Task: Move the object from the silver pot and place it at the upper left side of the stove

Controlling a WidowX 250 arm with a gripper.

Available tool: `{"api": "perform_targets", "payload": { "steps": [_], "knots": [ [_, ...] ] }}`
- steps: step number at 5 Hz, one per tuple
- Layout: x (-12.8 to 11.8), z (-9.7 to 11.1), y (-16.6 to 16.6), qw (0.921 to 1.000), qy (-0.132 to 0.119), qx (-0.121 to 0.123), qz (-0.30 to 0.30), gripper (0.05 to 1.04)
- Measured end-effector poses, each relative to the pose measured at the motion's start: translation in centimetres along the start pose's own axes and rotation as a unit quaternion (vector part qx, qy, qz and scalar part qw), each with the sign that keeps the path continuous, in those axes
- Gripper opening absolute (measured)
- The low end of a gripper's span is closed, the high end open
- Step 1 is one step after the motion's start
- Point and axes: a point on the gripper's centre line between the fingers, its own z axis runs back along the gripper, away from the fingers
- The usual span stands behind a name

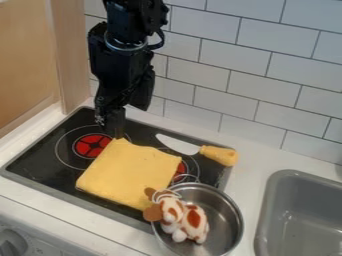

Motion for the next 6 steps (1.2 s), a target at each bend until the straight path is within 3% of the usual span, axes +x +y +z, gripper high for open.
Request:
{"api": "perform_targets", "payload": {
  "steps": [2, 5, 6],
  "knots": [
    [-1.8, -0.9, 1.5, 0.9989, -0.005, 0.037, -0.029, 1.000],
    [-5.0, -0.2, 2.0, 0.9979, -0.006, 0.040, -0.051, 1.000],
    [-7.1, -0.3, 1.8, 0.9967, 0.025, 0.027, -0.072, 1.000]
  ]
}}
